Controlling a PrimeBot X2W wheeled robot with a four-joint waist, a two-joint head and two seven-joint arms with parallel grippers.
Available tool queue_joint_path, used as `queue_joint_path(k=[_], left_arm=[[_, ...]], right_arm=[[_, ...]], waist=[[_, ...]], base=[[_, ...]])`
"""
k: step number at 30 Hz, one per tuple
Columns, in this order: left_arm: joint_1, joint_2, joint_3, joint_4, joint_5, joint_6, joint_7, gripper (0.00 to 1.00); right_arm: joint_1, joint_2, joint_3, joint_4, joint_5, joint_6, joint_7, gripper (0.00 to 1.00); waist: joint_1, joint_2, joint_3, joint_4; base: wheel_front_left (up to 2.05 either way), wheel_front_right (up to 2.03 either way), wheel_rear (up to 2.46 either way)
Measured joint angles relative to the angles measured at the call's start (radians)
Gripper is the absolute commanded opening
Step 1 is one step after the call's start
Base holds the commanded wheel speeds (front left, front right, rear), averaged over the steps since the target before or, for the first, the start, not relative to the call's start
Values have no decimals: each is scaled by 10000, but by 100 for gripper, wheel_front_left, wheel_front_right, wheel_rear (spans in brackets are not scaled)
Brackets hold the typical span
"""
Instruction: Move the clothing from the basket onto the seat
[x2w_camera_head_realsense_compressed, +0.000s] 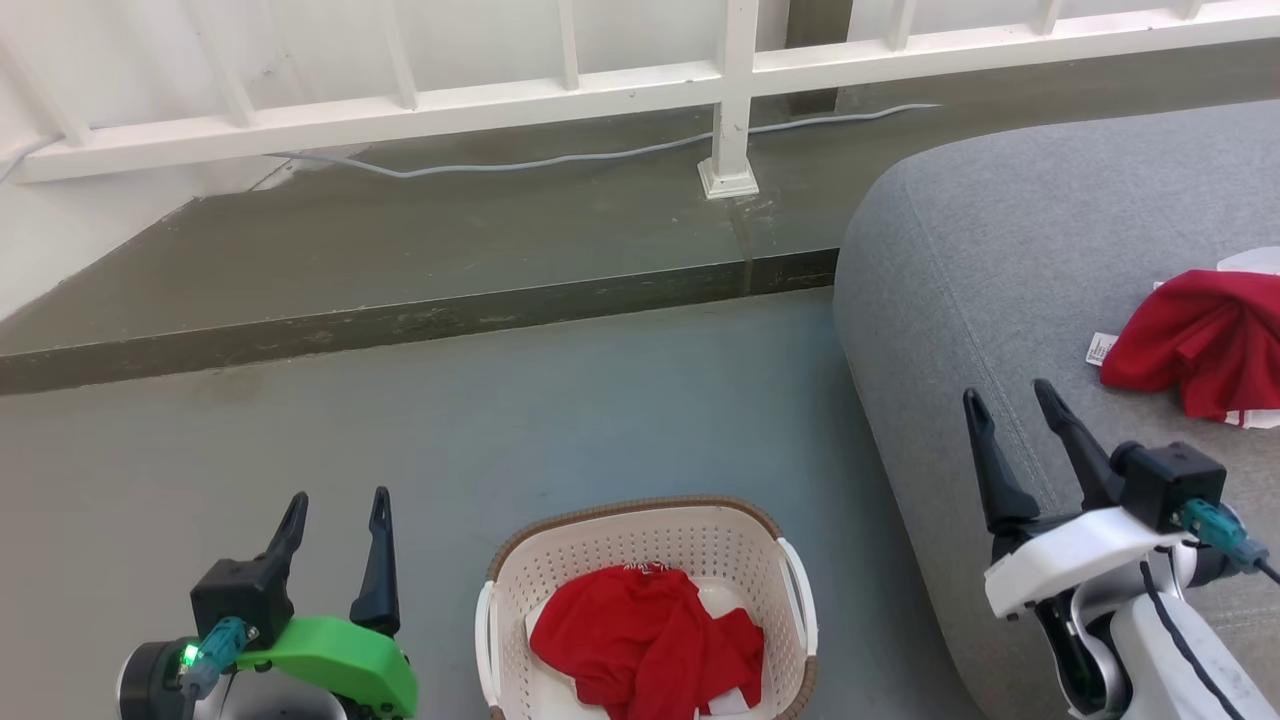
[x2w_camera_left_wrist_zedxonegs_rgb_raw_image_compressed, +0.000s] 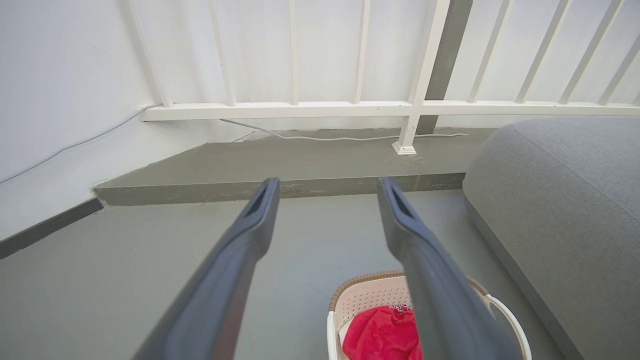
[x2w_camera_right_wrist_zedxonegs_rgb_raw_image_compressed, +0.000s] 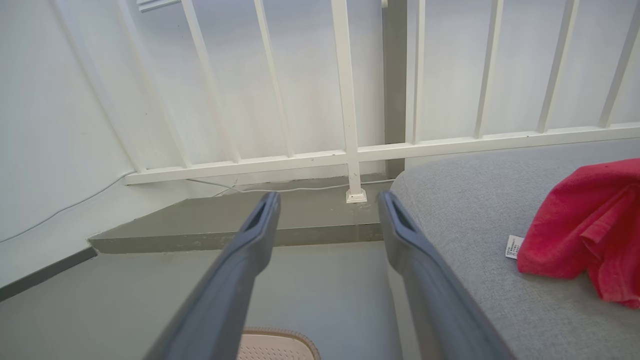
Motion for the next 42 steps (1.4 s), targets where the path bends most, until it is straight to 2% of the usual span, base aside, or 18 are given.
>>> queue_joint_path(k=[30, 42], left_arm=[[330, -305, 115, -686, 508, 0, 491, 100], [427, -349, 25, -1089, 621, 0, 606, 100]], right_arm=[[681, -171, -88, -1304, 2, -416, 585, 100], [859, -228, -132, -1896, 6, -445, 790, 100]], waist=[[0, 0, 112, 87], [0, 0, 393, 140]], base=[[0, 0, 0], [0, 0, 0]])
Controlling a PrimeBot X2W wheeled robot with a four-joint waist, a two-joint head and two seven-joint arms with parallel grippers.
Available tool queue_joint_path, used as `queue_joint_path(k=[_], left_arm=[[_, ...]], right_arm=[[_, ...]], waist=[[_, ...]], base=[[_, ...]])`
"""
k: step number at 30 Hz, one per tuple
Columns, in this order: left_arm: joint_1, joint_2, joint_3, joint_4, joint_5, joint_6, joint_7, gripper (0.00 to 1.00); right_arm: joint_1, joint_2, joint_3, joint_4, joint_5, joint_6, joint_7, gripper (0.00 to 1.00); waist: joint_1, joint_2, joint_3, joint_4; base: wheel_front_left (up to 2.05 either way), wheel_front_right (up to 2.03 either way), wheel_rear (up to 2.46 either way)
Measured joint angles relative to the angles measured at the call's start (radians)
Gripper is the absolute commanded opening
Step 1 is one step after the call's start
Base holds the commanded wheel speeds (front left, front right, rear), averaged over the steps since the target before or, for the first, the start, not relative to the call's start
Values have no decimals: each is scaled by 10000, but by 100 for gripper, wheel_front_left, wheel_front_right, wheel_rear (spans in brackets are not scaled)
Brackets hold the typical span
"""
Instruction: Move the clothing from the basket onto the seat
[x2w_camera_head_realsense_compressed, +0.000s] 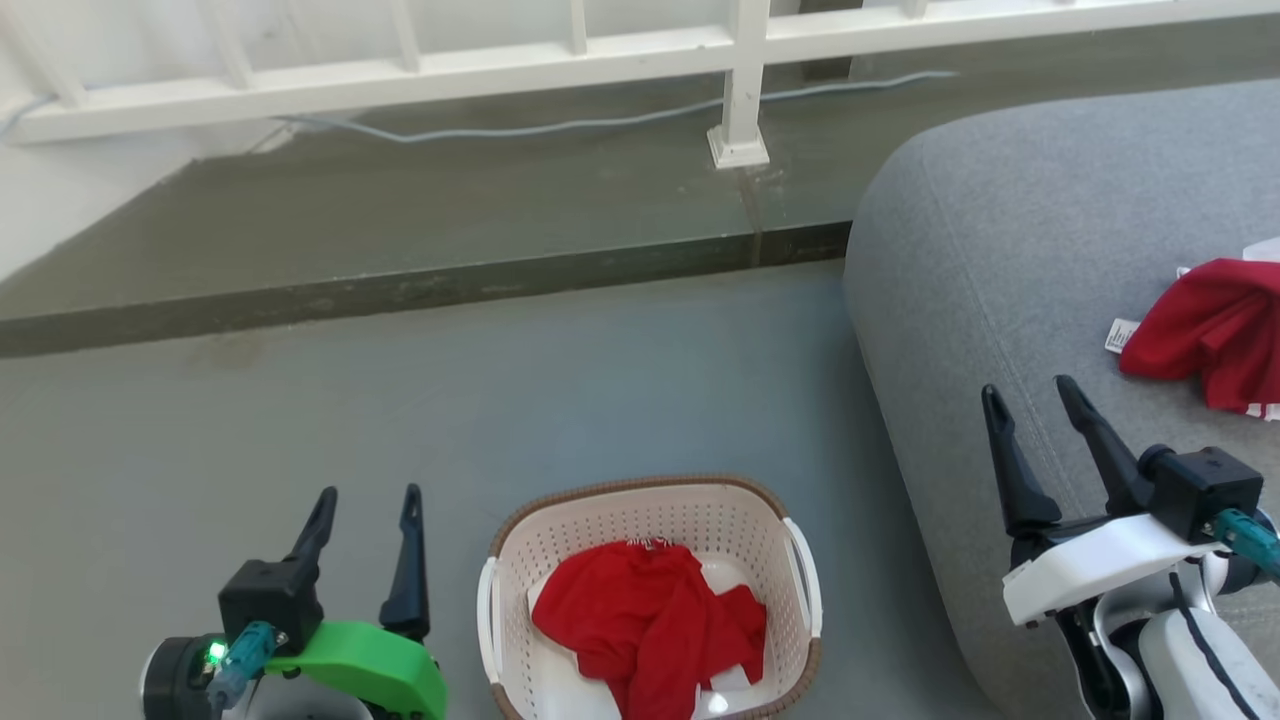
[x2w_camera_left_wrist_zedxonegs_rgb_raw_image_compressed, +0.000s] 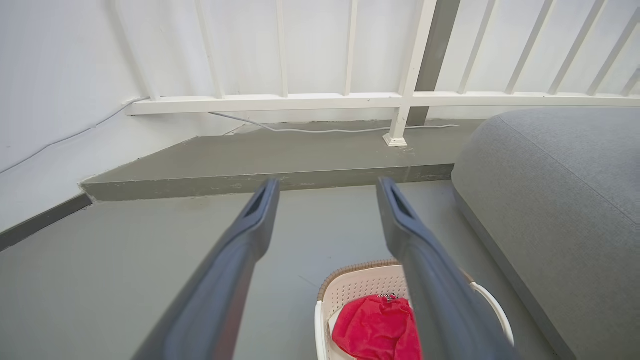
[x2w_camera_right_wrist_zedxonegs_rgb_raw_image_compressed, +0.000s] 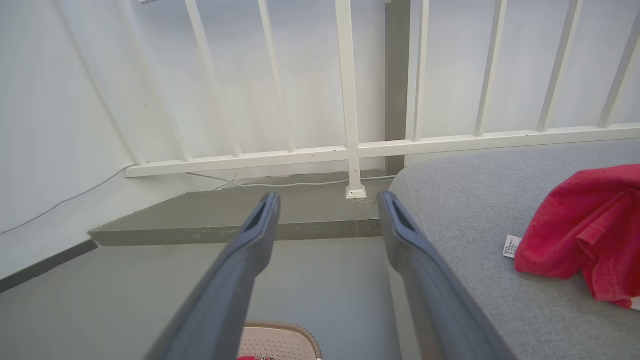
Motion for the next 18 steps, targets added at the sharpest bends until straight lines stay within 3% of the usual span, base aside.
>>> queue_joint_path(k=[18], left_arm=[[-902, -190, -897, 13, 255, -180, 437, 100]], right_arm=[[-453, -205, -219, -1440, 19, -69, 105, 100]], waist=[[0, 0, 1909, -324]], base=[[0, 0, 0]])
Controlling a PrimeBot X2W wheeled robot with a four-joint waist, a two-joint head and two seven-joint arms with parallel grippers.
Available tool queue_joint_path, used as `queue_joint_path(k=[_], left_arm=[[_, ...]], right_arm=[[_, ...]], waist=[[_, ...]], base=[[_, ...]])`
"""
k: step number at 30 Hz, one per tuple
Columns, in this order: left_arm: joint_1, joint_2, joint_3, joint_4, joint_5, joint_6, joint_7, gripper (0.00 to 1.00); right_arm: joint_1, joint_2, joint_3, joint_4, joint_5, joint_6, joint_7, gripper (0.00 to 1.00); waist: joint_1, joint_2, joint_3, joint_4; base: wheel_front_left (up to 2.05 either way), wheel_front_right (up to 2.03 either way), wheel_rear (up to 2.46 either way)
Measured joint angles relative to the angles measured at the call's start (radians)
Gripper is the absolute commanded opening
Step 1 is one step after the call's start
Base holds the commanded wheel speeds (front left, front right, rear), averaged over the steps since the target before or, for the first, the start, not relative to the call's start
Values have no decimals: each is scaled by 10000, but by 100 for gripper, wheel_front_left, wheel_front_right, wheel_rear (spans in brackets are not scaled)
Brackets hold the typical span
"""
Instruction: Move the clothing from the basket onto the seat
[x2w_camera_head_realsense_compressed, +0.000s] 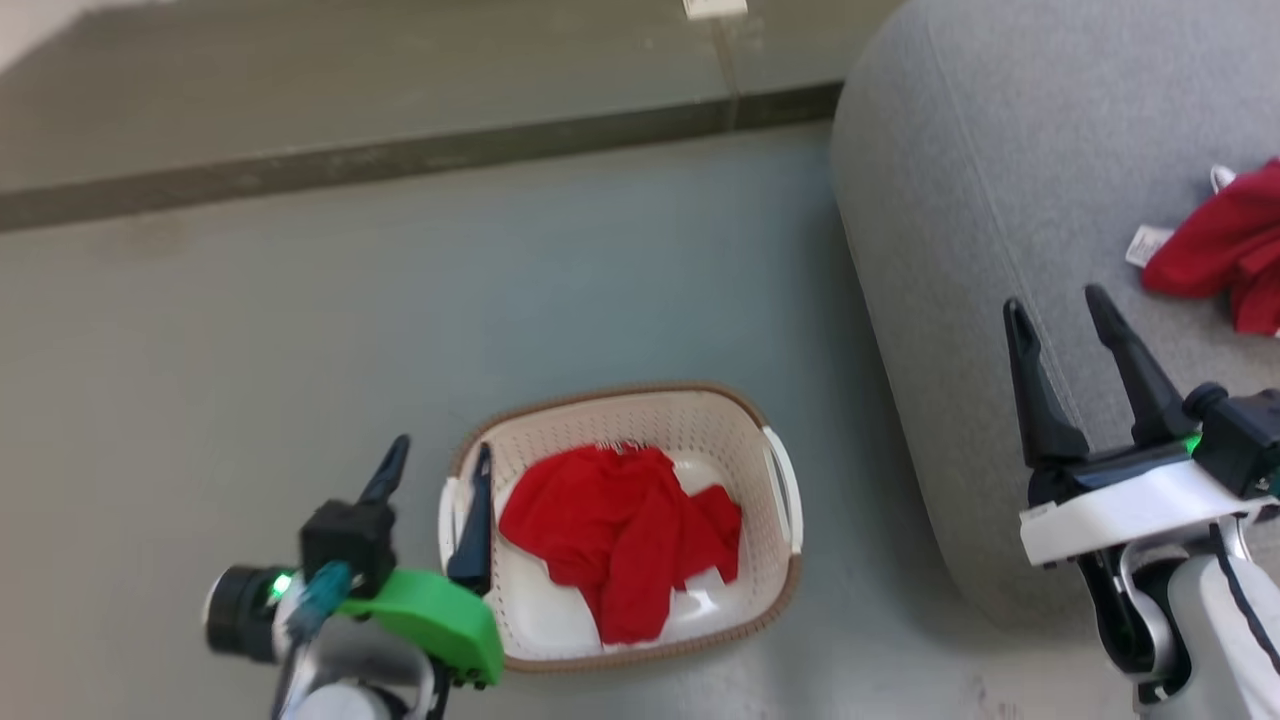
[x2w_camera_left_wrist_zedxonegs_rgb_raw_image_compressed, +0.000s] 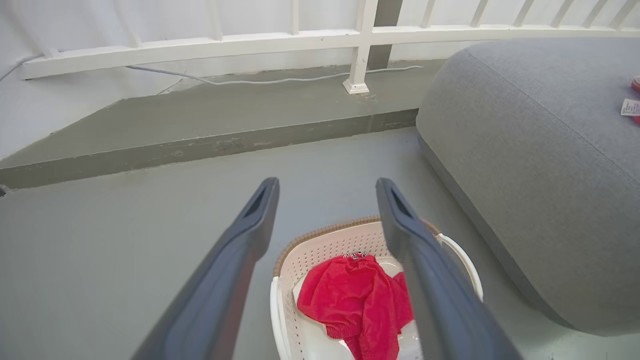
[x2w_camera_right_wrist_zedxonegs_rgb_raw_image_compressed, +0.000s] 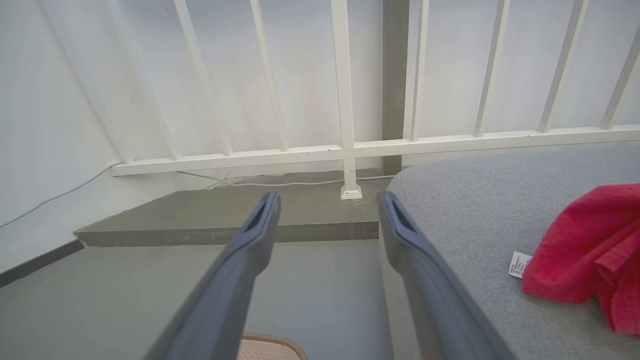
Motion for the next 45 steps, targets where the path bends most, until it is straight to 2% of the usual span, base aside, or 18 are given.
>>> queue_joint_path(k=[10, 18, 29, 45], left_arm=[[-1615, -44, -918, 1350, 740, -508, 671, 100], [-2736, -65, -1546, 2801, 1488, -719, 1381, 100], [-4229, -52, -1200, 4385, 1593, -796, 1898, 100], [-5591, 477, -579, 6757, 1655, -792, 2125, 100]], right_arm=[[-825, 263, 169, -571, 134, 123, -25, 100], [-1447, 669, 504, -817, 445, 368, -259, 100], [-2153, 1110, 642, -945, 690, 548, -575, 100], [-3069, 1369, 807, -844, 717, 807, -861, 100]], waist=[[1, 0, 1439, -686], [1, 0, 2616, -1528], [2, 0, 4196, -2491], [2, 0, 6115, -3523]], base=[[0, 0, 0], [0, 0, 0], [0, 0, 0], [0, 0, 0]])
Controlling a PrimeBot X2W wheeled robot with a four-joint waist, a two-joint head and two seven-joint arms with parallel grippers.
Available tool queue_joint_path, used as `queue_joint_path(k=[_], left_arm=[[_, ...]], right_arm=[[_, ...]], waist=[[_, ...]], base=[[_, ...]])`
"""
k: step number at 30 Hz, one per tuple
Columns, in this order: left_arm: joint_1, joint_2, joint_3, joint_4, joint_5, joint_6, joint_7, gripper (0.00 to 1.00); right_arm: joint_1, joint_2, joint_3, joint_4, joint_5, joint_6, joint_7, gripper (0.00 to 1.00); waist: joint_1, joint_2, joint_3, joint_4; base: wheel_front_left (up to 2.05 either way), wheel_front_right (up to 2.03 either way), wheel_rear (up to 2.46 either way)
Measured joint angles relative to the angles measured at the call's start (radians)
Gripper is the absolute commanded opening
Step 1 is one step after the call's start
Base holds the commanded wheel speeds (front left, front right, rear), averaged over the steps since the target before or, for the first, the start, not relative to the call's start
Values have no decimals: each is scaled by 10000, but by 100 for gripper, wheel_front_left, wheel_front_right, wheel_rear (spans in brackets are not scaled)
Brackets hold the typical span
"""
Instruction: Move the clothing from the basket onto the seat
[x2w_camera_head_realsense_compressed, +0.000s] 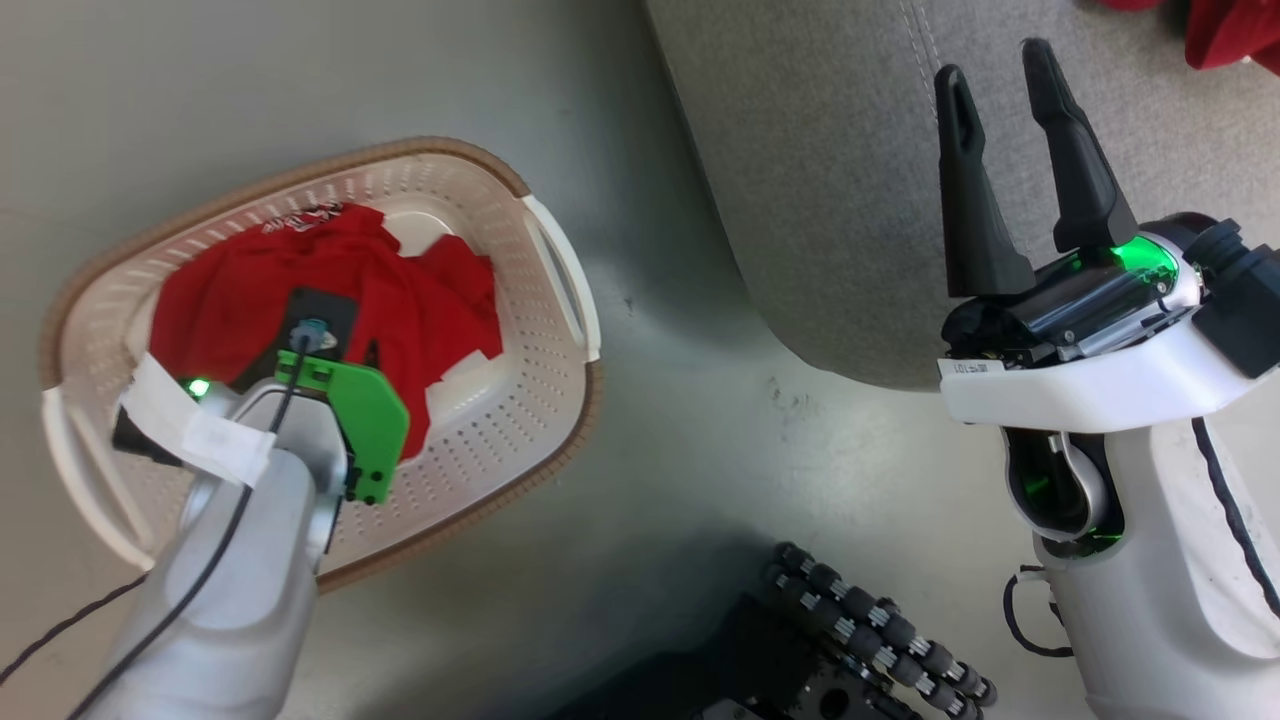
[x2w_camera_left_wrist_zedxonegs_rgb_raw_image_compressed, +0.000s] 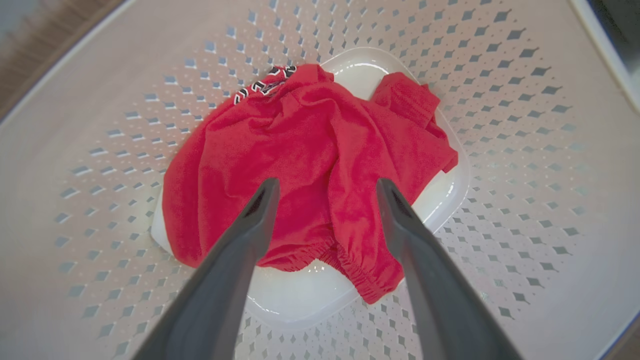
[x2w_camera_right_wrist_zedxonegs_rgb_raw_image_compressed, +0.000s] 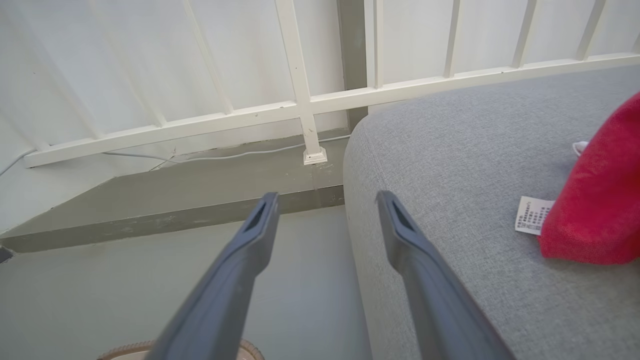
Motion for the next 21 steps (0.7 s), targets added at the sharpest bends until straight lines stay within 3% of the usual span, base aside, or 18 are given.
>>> queue_joint_path(k=[21], left_arm=[[-972, 31, 35, 2366, -61, 71, 111, 100]], right_arm=[[-220, 190, 77, 391, 0, 92, -86, 100]], waist=[[-1, 0, 708, -483]], base=[[0, 0, 0]])
